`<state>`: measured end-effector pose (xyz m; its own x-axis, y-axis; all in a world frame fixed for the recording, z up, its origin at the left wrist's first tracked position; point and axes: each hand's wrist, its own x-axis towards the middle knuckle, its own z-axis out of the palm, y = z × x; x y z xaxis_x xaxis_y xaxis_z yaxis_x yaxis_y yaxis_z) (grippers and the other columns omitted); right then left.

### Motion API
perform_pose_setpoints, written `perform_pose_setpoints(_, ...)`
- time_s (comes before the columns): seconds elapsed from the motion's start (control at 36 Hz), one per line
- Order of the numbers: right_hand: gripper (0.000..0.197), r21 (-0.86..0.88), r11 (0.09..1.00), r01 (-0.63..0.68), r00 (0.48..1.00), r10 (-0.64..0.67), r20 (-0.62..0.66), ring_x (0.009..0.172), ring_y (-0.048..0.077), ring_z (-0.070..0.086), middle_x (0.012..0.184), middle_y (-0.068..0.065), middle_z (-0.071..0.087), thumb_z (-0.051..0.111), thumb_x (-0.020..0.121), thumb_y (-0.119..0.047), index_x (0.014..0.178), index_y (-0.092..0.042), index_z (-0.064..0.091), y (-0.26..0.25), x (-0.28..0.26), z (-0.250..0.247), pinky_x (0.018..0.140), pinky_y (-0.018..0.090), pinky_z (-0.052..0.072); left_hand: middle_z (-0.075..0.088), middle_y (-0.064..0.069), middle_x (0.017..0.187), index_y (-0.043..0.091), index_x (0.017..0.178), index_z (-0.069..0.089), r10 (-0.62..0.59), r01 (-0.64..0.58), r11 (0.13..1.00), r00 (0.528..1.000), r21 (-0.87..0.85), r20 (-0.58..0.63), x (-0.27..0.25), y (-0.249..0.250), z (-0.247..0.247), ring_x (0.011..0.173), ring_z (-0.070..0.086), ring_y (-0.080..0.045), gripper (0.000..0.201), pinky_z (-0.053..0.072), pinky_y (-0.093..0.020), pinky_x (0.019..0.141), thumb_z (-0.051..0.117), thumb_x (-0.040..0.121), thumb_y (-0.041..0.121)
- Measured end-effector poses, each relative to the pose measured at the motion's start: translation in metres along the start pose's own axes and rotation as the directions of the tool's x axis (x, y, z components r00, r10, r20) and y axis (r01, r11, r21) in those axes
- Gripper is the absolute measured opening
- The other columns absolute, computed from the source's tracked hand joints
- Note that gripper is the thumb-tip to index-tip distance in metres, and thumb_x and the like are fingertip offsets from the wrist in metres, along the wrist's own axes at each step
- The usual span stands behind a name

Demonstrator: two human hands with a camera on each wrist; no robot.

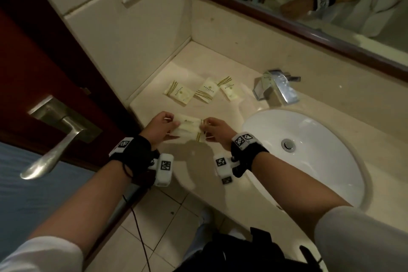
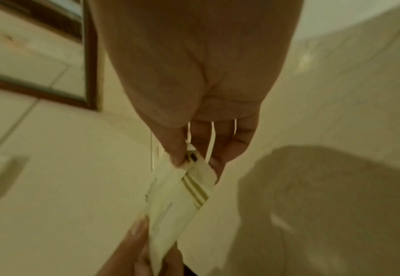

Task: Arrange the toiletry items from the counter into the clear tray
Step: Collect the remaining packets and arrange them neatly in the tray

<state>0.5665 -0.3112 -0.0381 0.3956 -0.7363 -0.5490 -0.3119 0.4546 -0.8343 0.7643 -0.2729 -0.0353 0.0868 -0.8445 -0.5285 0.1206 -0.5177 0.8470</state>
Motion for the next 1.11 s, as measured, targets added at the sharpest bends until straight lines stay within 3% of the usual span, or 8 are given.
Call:
perform_pose_setpoints(0.14,0.018,0.136,0.991,0.001,0.995,0.013,-0.098,0.072,0.016,0.056,0.08,0.003,0.055,0.049,0.097,-0.012,0.079,-0.016,0.05,0.005,-0.027,-0.042,0.065,0.025,0.05,0.062,-0.008,0.102,0.009,0.109,0.051,-0.059,0.067,0.996,0.99,-0.06,0.125,0.002,0.01,0.05,0.086,0.065,-0.02,0.02,0.059,-0.029,0.062,0.057,0.091,0.005)
perform_pose_setpoints(0.22,0.006,0.209,0.978,0.004,0.983,0.035,-0.182,0.075,0.017,0.057,0.085,0.004,0.057,0.048,0.097,-0.015,0.094,-0.013,0.053,0.016,-0.049,-0.066,0.066,0.028,0.05,0.065,-0.008,0.102,0.01,0.112,0.052,-0.077,0.088,0.995,0.973,-0.041,0.219,0.001,0.016,0.087,0.088,0.065,-0.019,0.02,0.06,-0.028,0.068,0.055,0.092,0.007)
perform_pose_setpoints(0.39,0.016,0.415,0.907,0.073,0.949,0.065,-0.308,0.078,0.021,0.066,0.093,0.007,0.064,0.055,0.093,-0.02,0.107,-0.013,0.055,0.046,-0.101,-0.114,0.062,0.027,0.051,0.063,-0.007,0.102,0.01,0.109,0.053,-0.087,0.076,0.996,0.94,0.047,0.33,-0.004,0.025,0.165,0.088,0.064,-0.018,0.016,0.059,-0.025,0.067,0.053,0.093,0.007)
perform_pose_setpoints(0.5,0.022,0.448,0.886,0.122,0.917,0.072,-0.393,0.076,0.018,0.065,0.092,0.006,0.065,0.057,0.092,-0.018,0.113,-0.011,0.058,0.063,-0.136,-0.145,0.06,0.024,0.05,0.061,-0.01,0.108,0.007,0.118,0.051,-0.114,0.076,0.991,0.913,0.111,0.393,-0.011,0.024,0.218,0.091,0.064,-0.02,0.025,0.06,-0.026,0.068,0.053,0.093,0.007)
perform_pose_setpoints(0.61,0.013,0.445,0.879,0.172,0.864,0.083,-0.497,0.072,0.015,0.06,0.087,0.004,0.062,0.057,0.092,-0.014,0.104,-0.012,0.061,0.082,-0.175,-0.183,0.055,0.021,0.049,0.059,-0.012,0.111,0.004,0.12,0.048,-0.138,0.065,0.983,0.879,0.173,0.457,-0.025,0.019,0.275,0.092,0.064,-0.023,0.029,0.06,-0.03,0.07,0.054,0.092,0.006)
perform_pose_setpoints(0.75,0.007,0.424,0.882,0.205,0.809,0.092,-0.581,0.073,0.016,0.058,0.085,0.003,0.063,0.058,0.091,-0.014,0.095,-0.016,0.063,0.121,-0.226,-0.234,0.06,0.026,0.046,0.058,-0.015,0.106,0.006,0.109,0.049,-0.144,0.036,0.976,0.848,0.216,0.509,-0.051,0.005,0.352,0.088,0.063,-0.025,0.019,0.06,-0.03,0.066,0.055,0.091,0.003)
perform_pose_setpoints(0.86,0.009,0.406,0.889,0.212,0.773,0.102,-0.627,0.07,0.014,0.057,0.084,0.001,0.064,0.055,0.092,-0.015,0.095,-0.018,0.064,0.155,-0.268,-0.272,0.061,0.026,0.045,0.06,-0.011,0.101,0.011,0.094,0.051,-0.17,0.008,0.959,0.815,0.282,0.554,-0.071,-0.015,0.41,0.089,0.063,-0.023,0.009,0.057,-0.033,0.074,0.056,0.091,0.005)
perform_pose_setpoints(1.11,0.013,0.326,0.93,0.167,0.674,0.134,-0.726,0.073,0.016,0.058,0.085,0.004,0.065,0.053,0.094,-0.02,0.092,-0.012,0.063,0.232,-0.361,-0.348,0.062,0.025,0.044,0.061,-0.006,0.088,0.009,0.097,0.053,-0.185,-0.05,0.934,0.781,0.355,0.597,-0.128,-0.061,0.53,0.074,0.064,-0.015,0.01,0.057,-0.019,0.062,0.057,0.09,0.004)
